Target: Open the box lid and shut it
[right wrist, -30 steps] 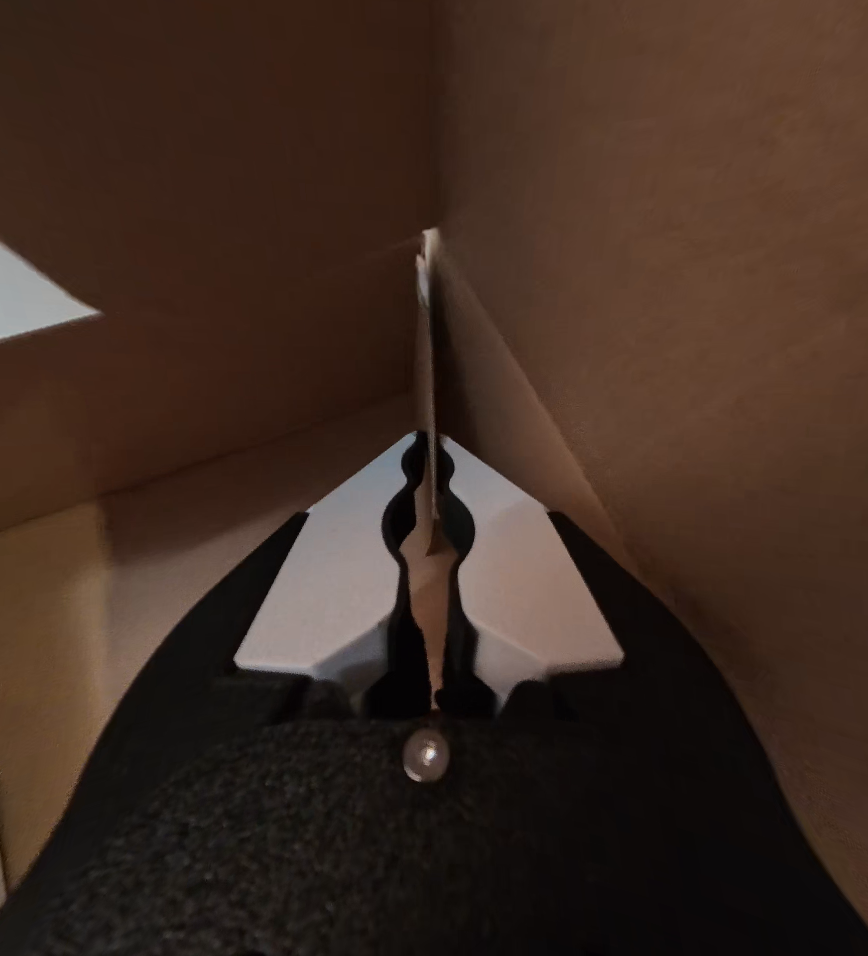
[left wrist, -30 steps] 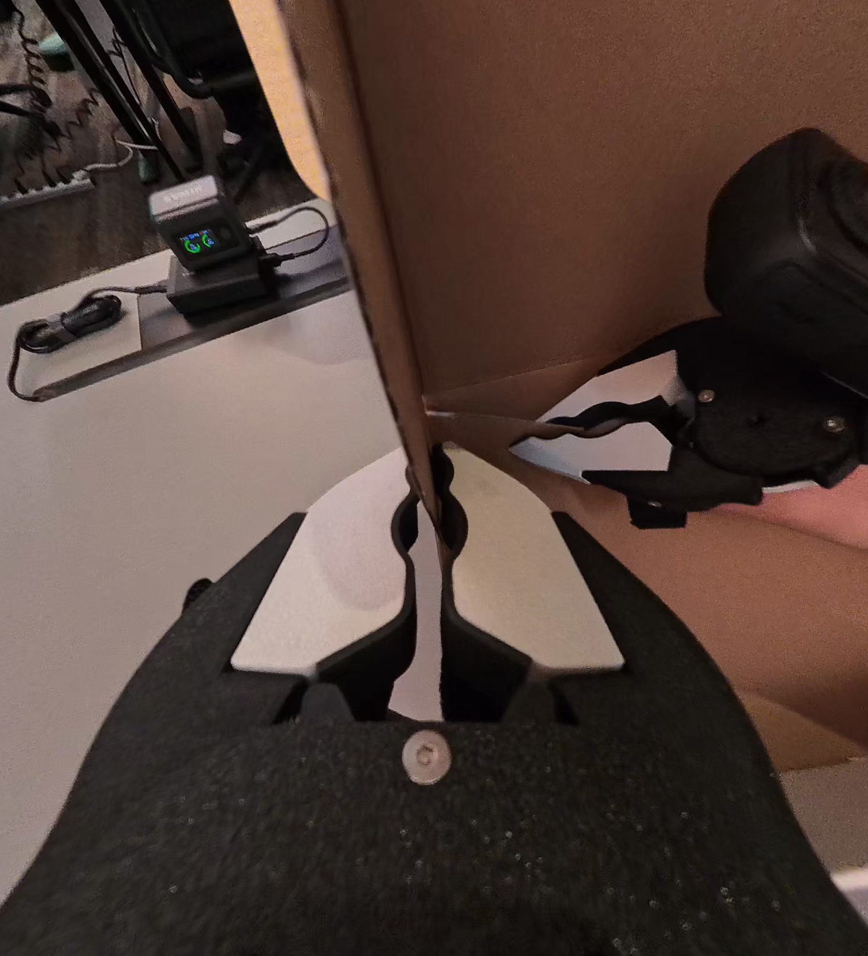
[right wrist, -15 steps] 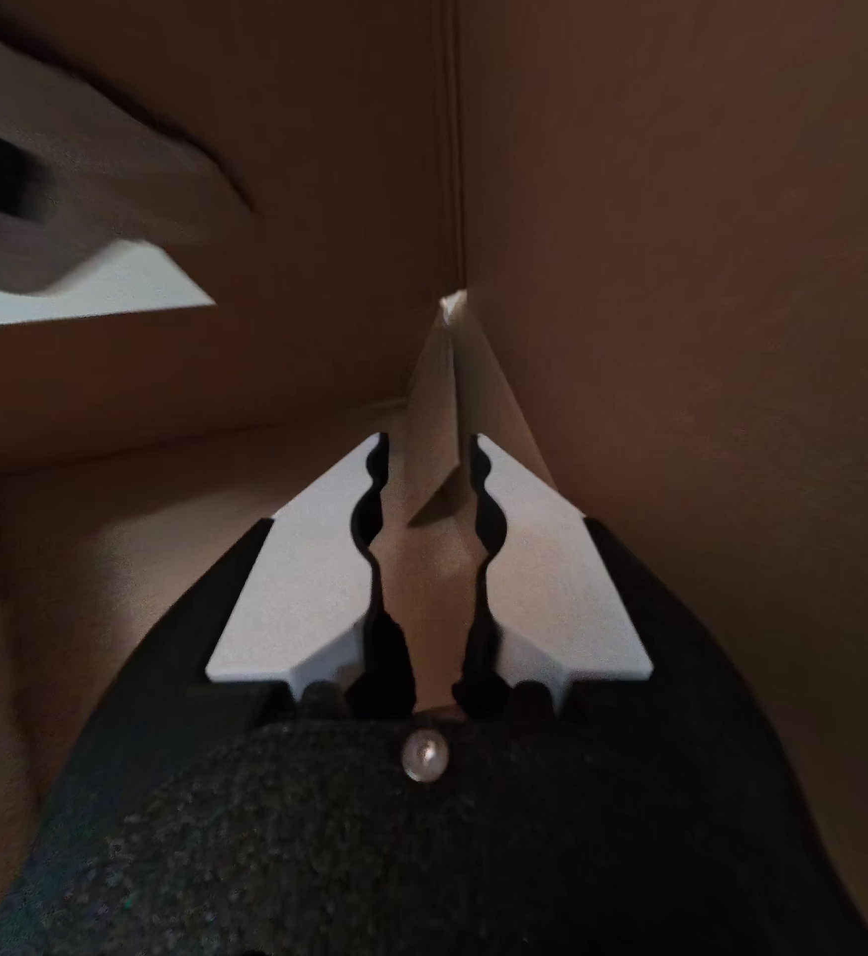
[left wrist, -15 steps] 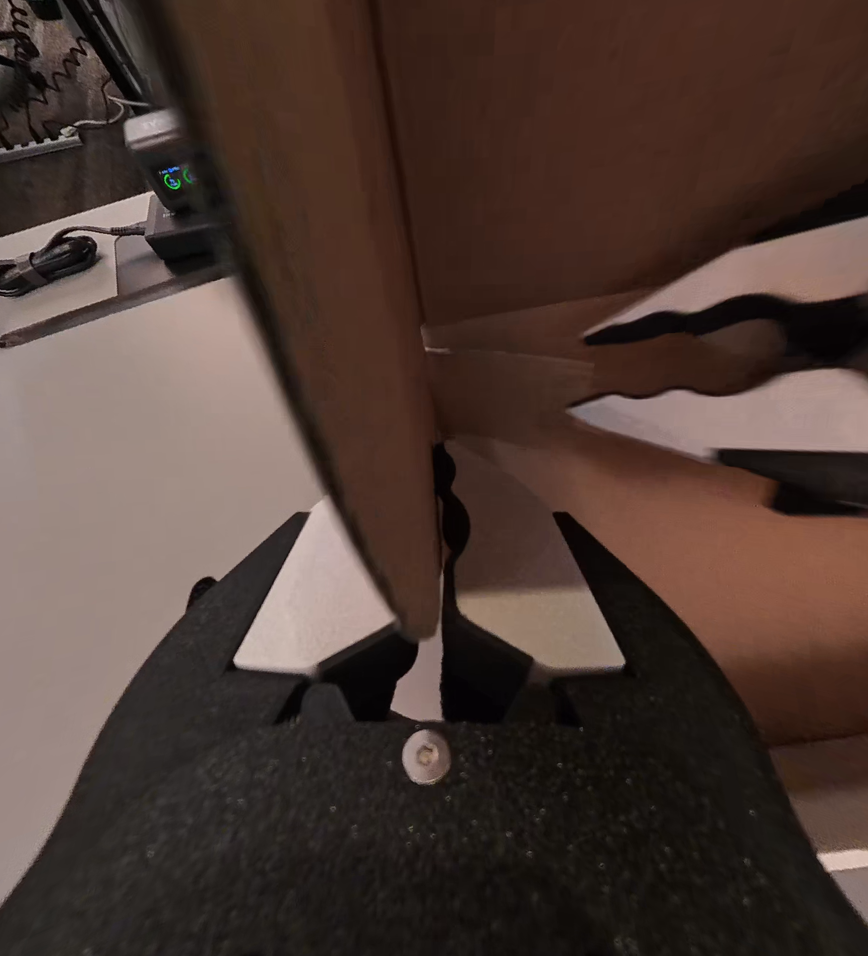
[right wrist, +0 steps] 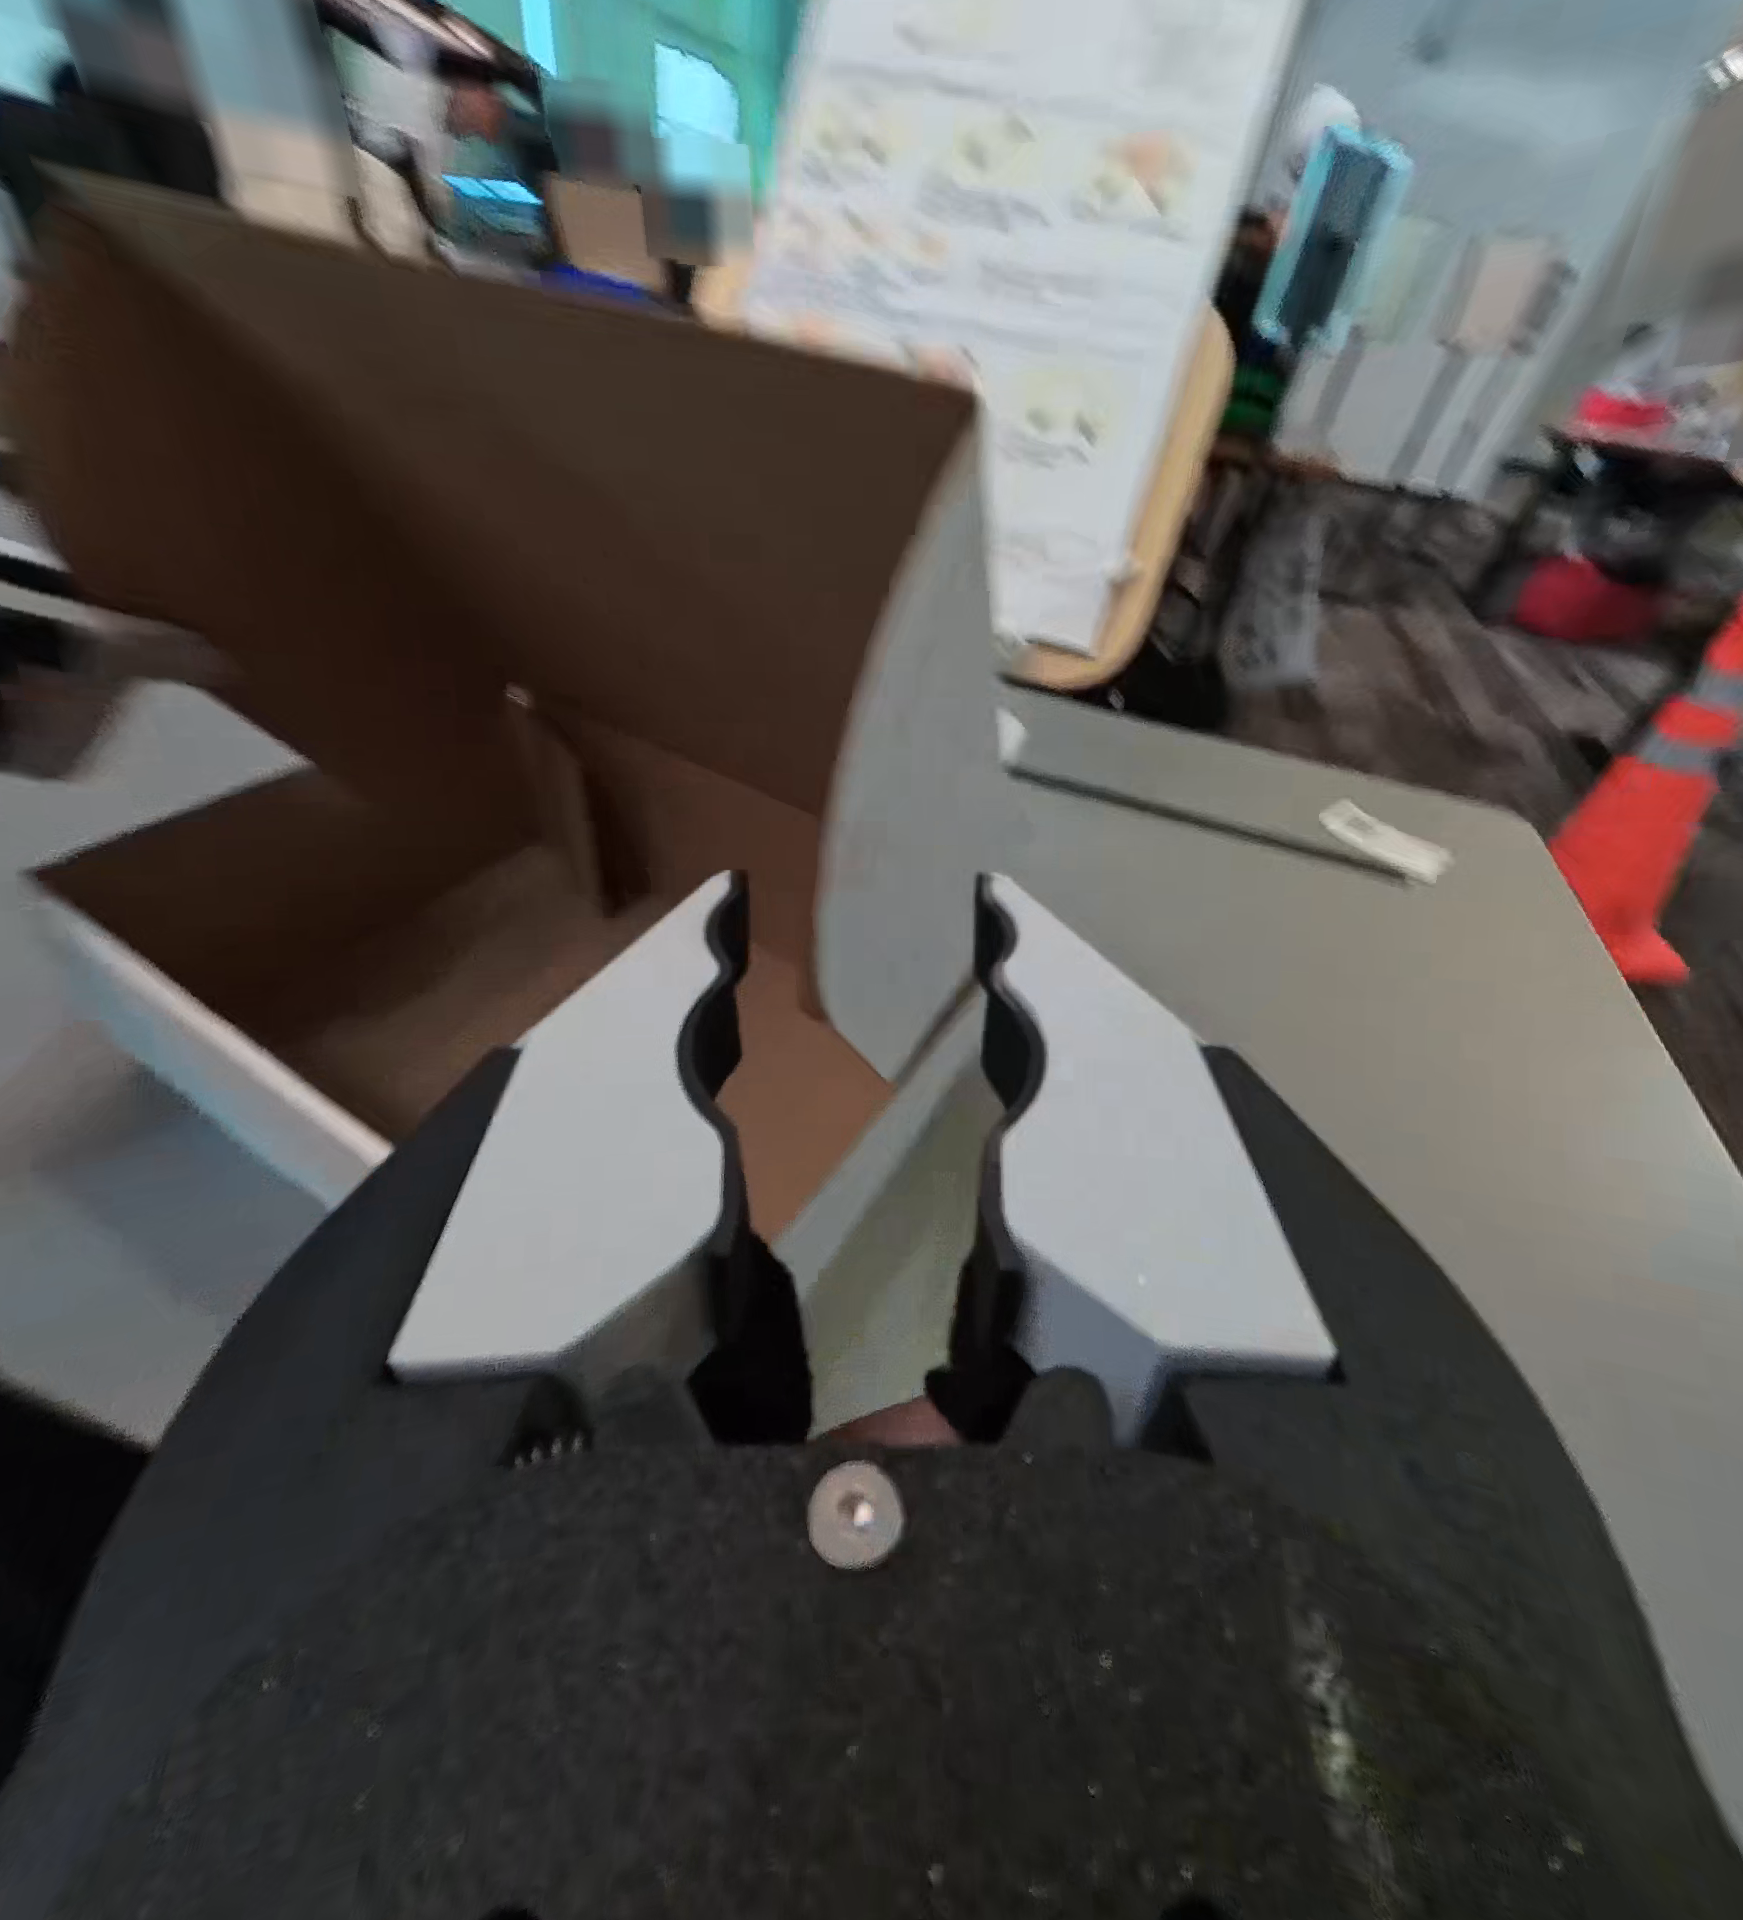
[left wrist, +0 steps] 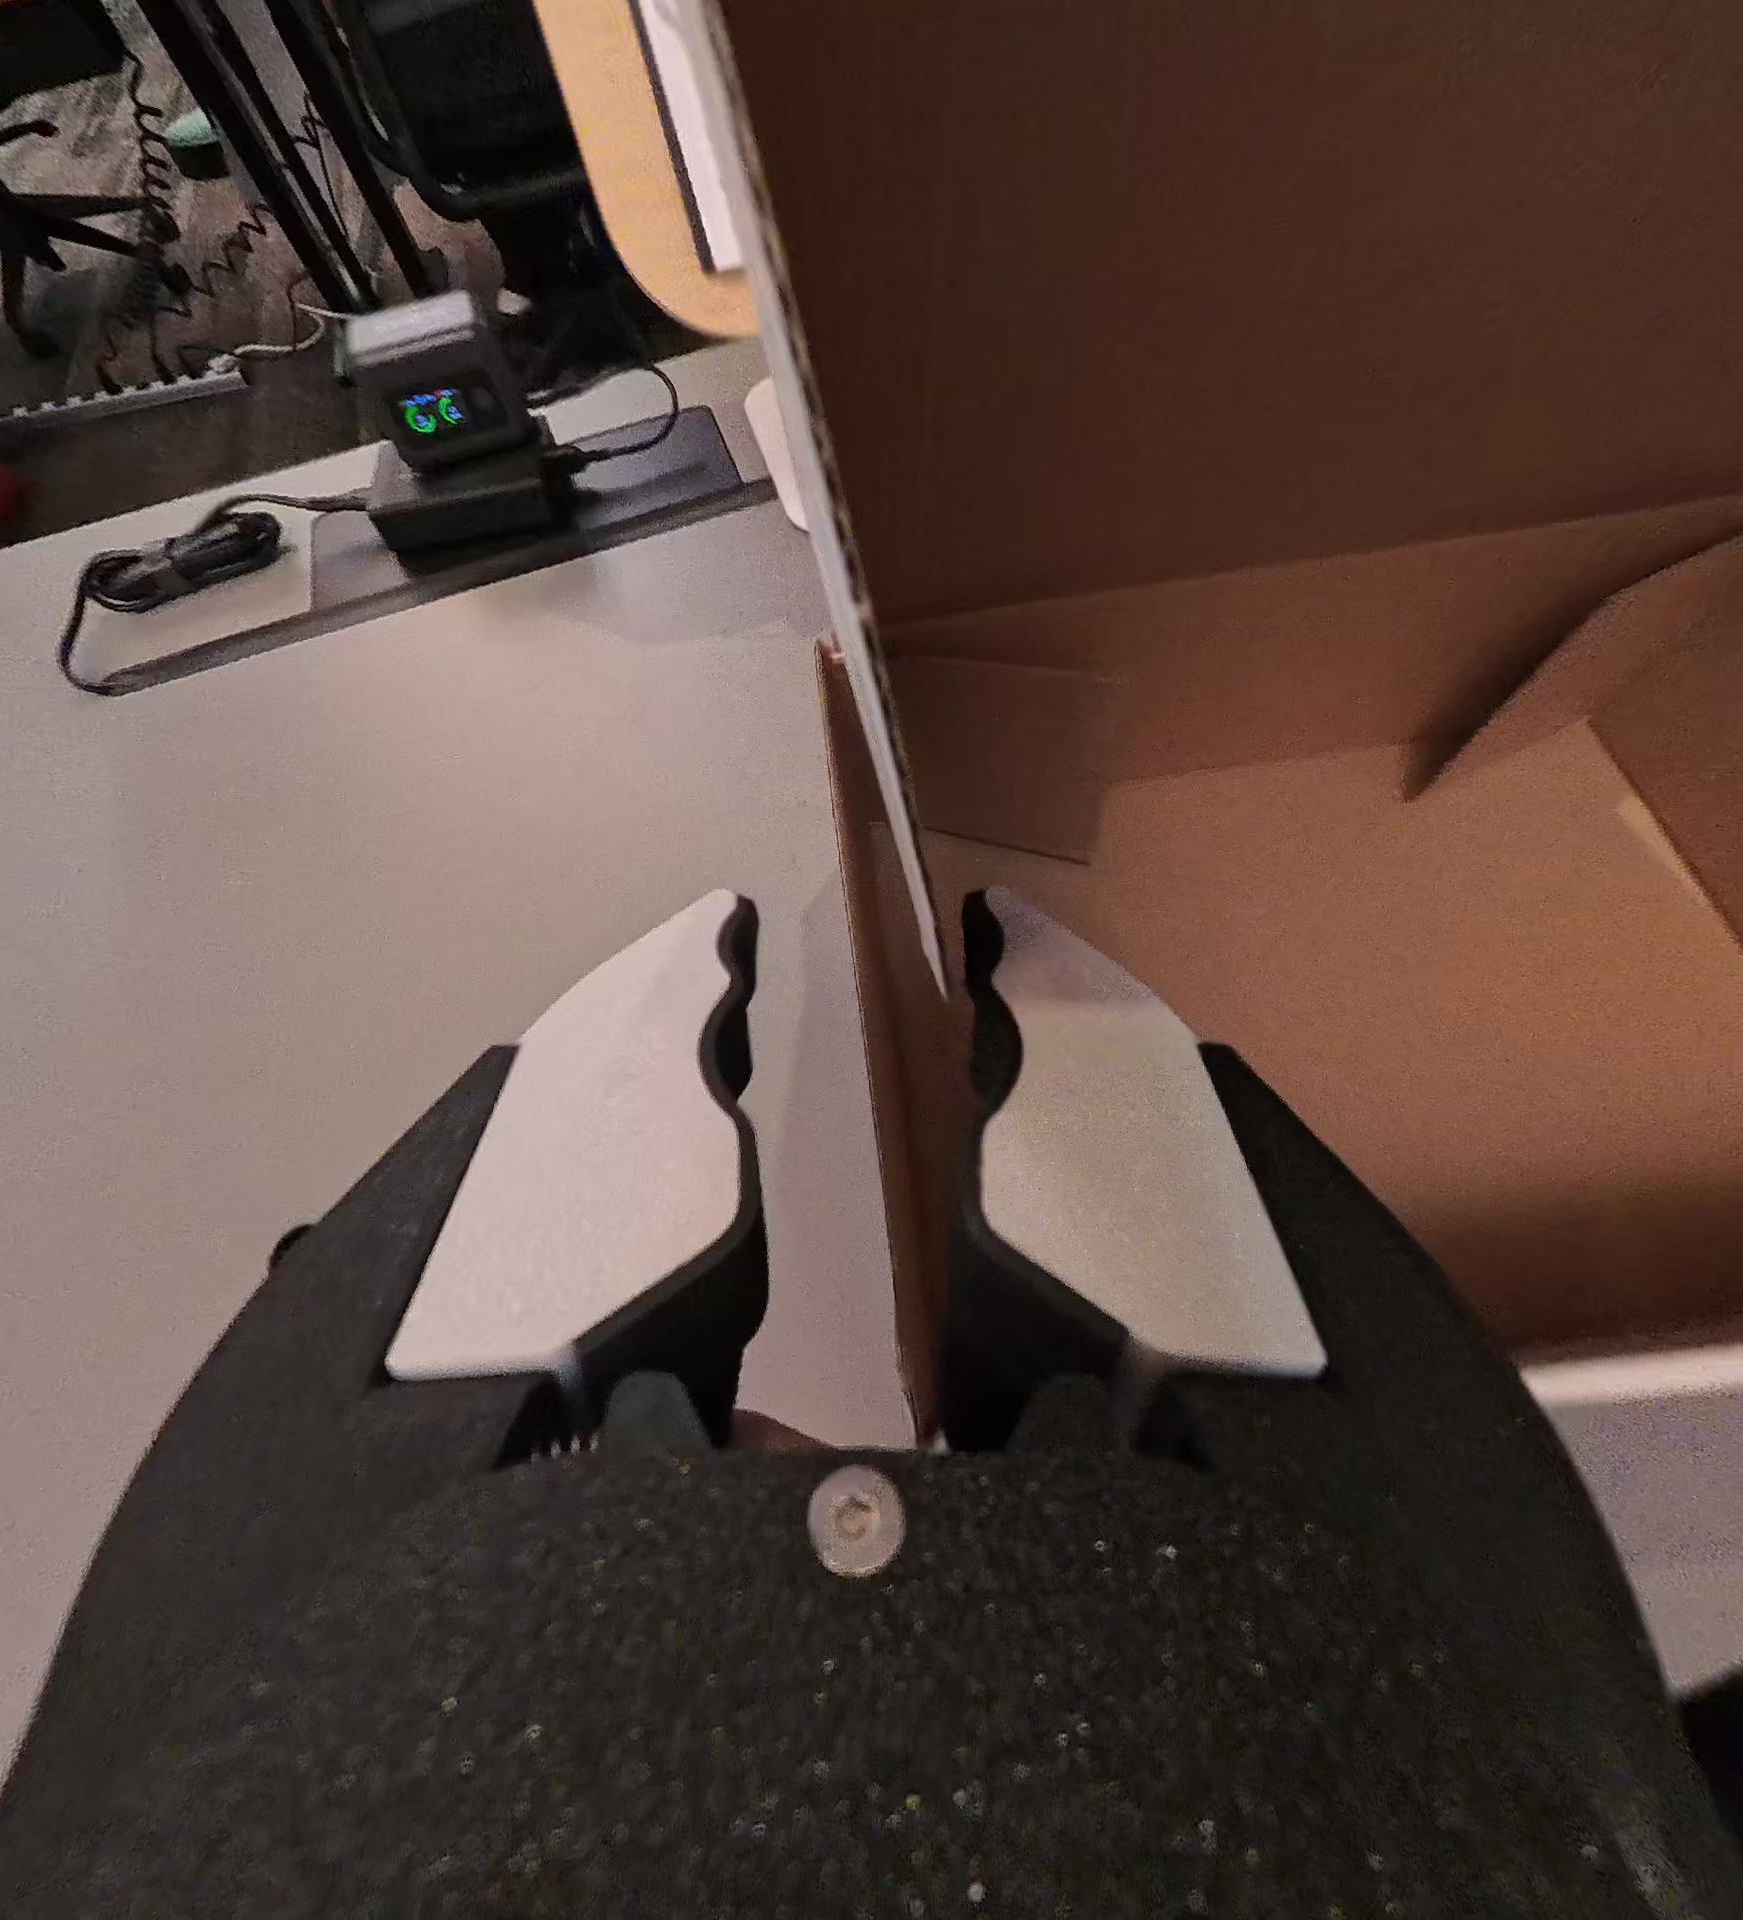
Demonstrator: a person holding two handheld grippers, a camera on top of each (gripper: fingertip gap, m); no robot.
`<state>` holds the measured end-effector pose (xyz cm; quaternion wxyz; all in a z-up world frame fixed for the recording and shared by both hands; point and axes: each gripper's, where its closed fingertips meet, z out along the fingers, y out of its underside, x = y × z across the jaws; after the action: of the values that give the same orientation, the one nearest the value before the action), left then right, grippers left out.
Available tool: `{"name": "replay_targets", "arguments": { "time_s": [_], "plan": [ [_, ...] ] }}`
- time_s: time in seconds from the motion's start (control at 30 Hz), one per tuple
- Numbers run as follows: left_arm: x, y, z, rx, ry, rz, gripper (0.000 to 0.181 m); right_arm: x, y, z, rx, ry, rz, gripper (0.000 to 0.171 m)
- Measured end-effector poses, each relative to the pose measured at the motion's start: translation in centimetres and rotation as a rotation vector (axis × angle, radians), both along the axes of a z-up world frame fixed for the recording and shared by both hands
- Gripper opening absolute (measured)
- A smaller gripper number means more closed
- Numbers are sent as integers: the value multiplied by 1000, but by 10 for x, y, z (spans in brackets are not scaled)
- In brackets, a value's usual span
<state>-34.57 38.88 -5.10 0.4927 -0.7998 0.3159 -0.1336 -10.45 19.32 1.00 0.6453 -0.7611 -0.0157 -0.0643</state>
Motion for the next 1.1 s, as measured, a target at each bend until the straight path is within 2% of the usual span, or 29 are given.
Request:
{"name": "replay_targets", "arguments": {
  "time_s": [0.1, 0.17, 0.23, 0.3, 0.4, 0.5, 0.63, 0.73, 0.9, 1.0, 1.1],
  "plan": [
    [2, -37, 42, 103, -75, -46, 33, 20, 15, -29, -80, -11, -85, 49],
    [43, -77, 60, 123, -100, -234, 23, 21, 27, -40, -117, -26, -104, 43],
    [100, -116, 44, 62, 38, -479, 7, 21, 35, -48, -157, -39, -118, 29],
    [152, -128, 15, 5, 161, -601, 0, 23, 40, -49, -166, -39, -133, 10],
    [211, -112, -43, -104, 344, -634, 0, 31, 45, -50, -186, -41, -157, 4],
    [243, -73, -74, -32, 471, -577, 0, 37, 48, -51, -198, 14, -145, 3],
    [261, -31, -76, 147, 545, -494, 0, 44, 49, -51, -202, 38, -128, 2],
    [256, -22, -85, 172, 591, -481, 0, 47, 52, -52, -208, 64, -118, 2],
    [249, 7, -93, 339, 709, -448, 0, 45, 56, -56, -212, 94, -97, 1],
    [246, 10, -96, 396, 757, -448, 0, 44, 57, -61, -225, 87, -112, 1],
    [240, -8, -87, 422, 745, -469, 0, 45, 60, -65, -239, 68, -134, 1]
  ]
}}
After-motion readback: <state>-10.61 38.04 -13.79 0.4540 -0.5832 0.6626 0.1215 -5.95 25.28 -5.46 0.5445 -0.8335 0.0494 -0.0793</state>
